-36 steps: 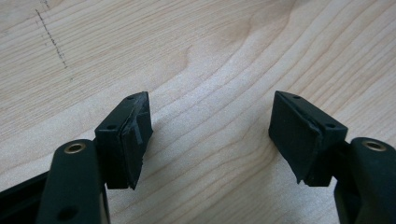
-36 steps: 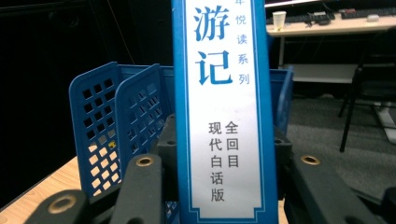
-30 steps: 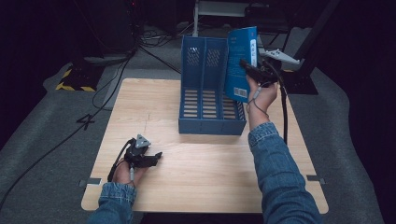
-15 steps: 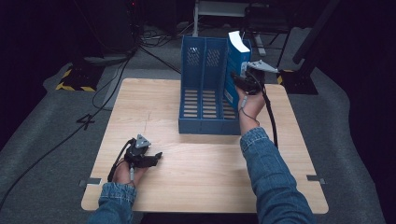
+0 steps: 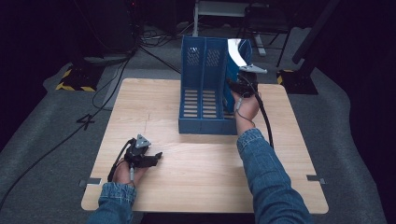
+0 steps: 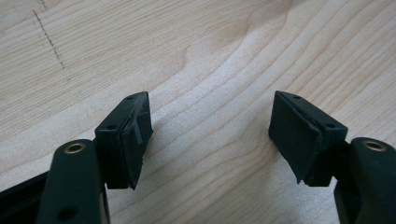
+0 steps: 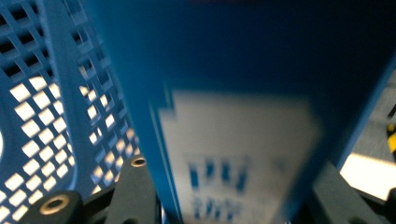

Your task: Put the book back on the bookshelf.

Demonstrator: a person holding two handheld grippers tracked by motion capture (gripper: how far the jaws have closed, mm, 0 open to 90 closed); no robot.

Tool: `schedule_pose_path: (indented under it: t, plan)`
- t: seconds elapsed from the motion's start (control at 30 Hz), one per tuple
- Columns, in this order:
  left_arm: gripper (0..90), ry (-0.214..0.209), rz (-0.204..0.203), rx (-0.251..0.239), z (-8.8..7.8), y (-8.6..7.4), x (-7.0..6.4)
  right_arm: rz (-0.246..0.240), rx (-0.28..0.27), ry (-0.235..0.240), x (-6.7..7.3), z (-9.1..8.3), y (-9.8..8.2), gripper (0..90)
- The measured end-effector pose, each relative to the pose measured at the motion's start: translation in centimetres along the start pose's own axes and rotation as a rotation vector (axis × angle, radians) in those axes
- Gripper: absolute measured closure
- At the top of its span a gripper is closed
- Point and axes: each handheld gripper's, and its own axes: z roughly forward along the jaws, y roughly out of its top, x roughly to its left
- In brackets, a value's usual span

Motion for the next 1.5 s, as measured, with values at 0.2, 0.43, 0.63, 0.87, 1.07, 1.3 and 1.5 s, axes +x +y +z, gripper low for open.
schedule_pose_path:
  t: [0.2, 0.43, 0.63, 0.87, 1.07, 1.3, 1.5]
  plan:
    - [30.3, -0.001, 0.007, 0.003, 0.0, 0.0, 0.0, 0.025, 0.013, -0.002, -0.3, 0.8, -1.3, 59.4]
    - [30.2, -0.006, 0.009, 0.000, 0.0, 0.0, 0.0, 0.010, 0.014, -0.015, -0.1, 0.8, -1.3, 59.2]
    - [30.0, -0.007, 0.012, 0.000, 0.0, 0.0, 0.0, -0.015, 0.003, 0.006, -0.8, 0.7, -1.5, 59.0]
    - [29.8, -0.013, 0.011, 0.002, -0.1, -0.1, 0.0, -0.024, 0.001, 0.017, -1.3, 0.4, -1.6, 57.4]
    - [29.1, -0.015, 0.012, 0.003, -0.1, -0.1, -0.1, 0.006, -0.031, 0.064, -1.6, -0.8, -0.9, 48.3]
    - [26.3, -0.013, 0.009, 0.007, -0.2, -0.2, 0.0, 0.008, -0.061, 0.097, -2.0, -3.0, 0.2, 45.3]
    - [21.9, -0.003, -0.003, 0.015, -0.2, -0.2, 0.0, -0.026, -0.098, 0.118, -2.0, -6.0, 0.9, 44.0]
